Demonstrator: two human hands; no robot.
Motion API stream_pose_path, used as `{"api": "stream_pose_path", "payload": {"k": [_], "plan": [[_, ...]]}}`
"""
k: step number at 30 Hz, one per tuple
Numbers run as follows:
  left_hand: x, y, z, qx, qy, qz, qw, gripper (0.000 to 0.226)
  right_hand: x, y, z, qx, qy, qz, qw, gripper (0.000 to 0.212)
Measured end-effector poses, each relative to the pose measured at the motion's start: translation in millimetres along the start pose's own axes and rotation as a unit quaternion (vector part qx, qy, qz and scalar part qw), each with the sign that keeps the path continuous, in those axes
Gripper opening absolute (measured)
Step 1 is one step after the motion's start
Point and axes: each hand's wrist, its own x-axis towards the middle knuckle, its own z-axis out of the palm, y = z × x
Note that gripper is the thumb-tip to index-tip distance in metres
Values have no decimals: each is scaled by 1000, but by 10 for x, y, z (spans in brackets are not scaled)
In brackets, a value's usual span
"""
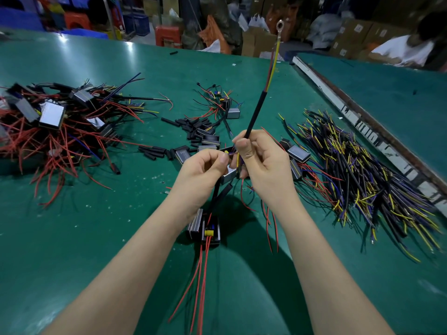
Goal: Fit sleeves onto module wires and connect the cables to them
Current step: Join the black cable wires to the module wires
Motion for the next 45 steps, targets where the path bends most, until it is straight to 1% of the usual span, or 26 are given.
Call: {"api": "stream_pose_path", "payload": {"k": [3, 6, 9, 12, 15, 18, 21, 23, 24, 26, 27, 28, 29, 31, 33, 35, 39, 42, 44, 45], "plan": [[-7, 11, 16, 14, 11, 20, 1000, 18, 4, 20, 2, -24, 12, 1, 1000, 15], [-12, 17, 19, 10, 30, 38, 999, 17, 14, 42, 20, -23, 14, 10, 1000, 10], [6, 3, 4, 18, 84, 41, 995, 17, -18, 70, 95, -6, -41, 23, 999, 8], [35, -29, -23, 57, 137, 43, 988, 20, -52, 77, 170, 18, -95, 39, 995, 5], [52, -55, -57, 76, 140, 39, 986, 18, -34, 86, 146, 78, -113, 75, 988, 10], [47, -56, -61, 79, 123, 42, 988, 16, 2, 70, 83, 101, -109, 112, 983, 13], [46, -74, -63, 141, 116, 51, 982, 15, 27, 63, 30, 98, -92, 156, 979, 14], [39, -85, -54, 175, 120, 63, 975, 8, 35, 82, -2, 79, -75, 170, 979, 13], [36, -90, -56, 201, 135, 84, 967, 3, 37, 92, -13, 71, -67, 171, 980, 12], [18, -66, -60, 253, 172, 148, 940, 11, 39, 108, -22, 64, -56, 163, 983, 10], [1, -44, -58, 269, 172, 174, 932, 16, 39, 113, -21, 64, -51, 160, 984, 10], [-14, -26, -48, 284, 156, 187, 927, 19, 38, 115, -16, 68, -44, 161, 984, 10], [-31, -14, -36, 305, 129, 188, 924, 21, 39, 120, -13, 79, -35, 163, 983, 9], [-56, -25, -8, 367, 79, 184, 908, 21, 41, 139, -8, 110, -10, 175, 978, 7], [-61, -46, -4, 394, 65, 185, 898, 19, 48, 150, -9, 130, 15, 192, 973, 6], [-47, -40, -24, 382, 76, 172, 905, 17, 58, 166, -11, 139, 32, 200, 969, 8], [-6, -33, -45, 293, 83, 115, 946, 20, 72, 188, -13, 142, 24, 205, 968, 14], [4, -39, -25, 257, 71, 91, 959, 17, 66, 196, -6, 113, 27, 194, 974, 15], [18, -42, -26, 224, 58, 72, 970, 14, 63, 190, -3, 75, 32, 171, 982, 16], [19, -40, -30, 209, 47, 63, 975, 18, 60, 178, 2, 59, 33, 160, 985, 17]]}}
